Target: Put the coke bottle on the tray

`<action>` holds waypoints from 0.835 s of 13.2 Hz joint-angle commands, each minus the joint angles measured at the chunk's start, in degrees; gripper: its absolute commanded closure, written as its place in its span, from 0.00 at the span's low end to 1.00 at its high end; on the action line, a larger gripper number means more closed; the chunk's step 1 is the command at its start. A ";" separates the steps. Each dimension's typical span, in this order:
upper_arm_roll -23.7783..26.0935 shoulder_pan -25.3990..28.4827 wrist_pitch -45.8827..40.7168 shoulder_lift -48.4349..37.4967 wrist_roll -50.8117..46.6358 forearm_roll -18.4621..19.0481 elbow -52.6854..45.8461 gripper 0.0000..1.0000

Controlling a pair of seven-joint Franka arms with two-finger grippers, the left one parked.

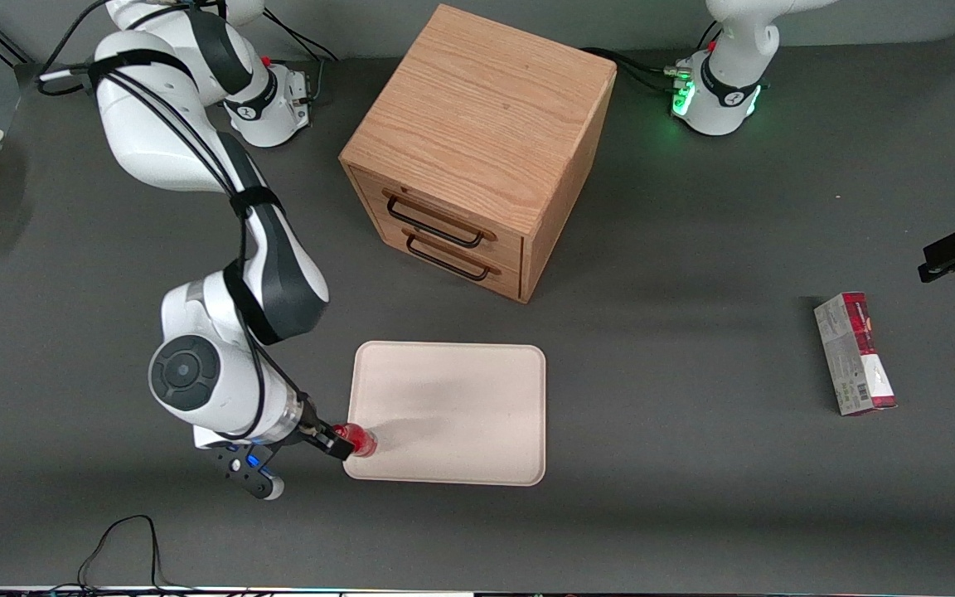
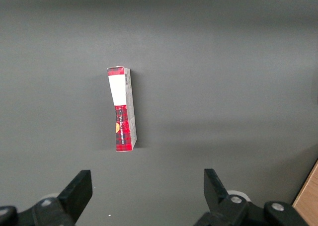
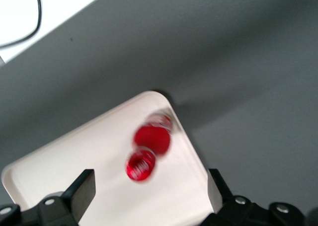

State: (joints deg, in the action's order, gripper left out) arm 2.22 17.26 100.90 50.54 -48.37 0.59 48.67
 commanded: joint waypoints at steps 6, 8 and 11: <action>-2.56 -6.10 -5.89 -34.67 31.09 -3.92 39.69 0.00; -5.99 -5.92 -5.89 -44.17 40.68 -3.84 49.81 0.00; -8.29 -5.92 -8.78 -54.30 47.92 0.09 56.27 0.00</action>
State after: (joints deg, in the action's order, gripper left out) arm -5.42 10.95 92.38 5.16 -4.29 -1.56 97.01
